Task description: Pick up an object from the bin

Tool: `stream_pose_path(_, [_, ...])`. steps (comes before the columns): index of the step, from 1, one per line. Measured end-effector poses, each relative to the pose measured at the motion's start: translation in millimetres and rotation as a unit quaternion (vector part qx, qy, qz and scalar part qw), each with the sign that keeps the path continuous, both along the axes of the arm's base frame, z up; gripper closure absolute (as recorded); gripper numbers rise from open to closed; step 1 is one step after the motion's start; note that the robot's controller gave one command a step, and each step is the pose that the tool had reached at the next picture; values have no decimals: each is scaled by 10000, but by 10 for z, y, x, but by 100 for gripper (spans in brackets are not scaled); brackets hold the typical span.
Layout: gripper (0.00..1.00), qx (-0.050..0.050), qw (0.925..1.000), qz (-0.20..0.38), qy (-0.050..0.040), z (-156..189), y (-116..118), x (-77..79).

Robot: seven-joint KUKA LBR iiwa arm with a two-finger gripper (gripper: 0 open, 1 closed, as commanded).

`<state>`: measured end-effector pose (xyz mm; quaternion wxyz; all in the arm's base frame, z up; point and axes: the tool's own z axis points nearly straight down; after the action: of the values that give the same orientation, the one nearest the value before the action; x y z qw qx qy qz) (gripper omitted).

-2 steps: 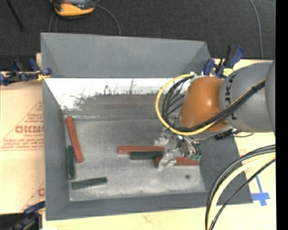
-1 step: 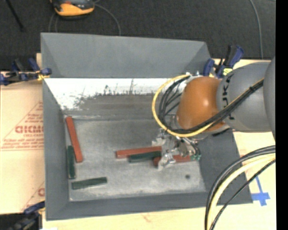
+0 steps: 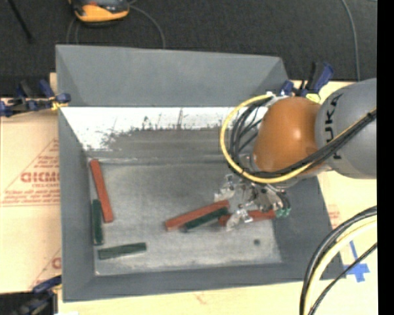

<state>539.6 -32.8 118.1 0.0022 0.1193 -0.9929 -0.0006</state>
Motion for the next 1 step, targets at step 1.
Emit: stream_pose_path(1, [100,-1,9984,-564,-60,298,18,228])
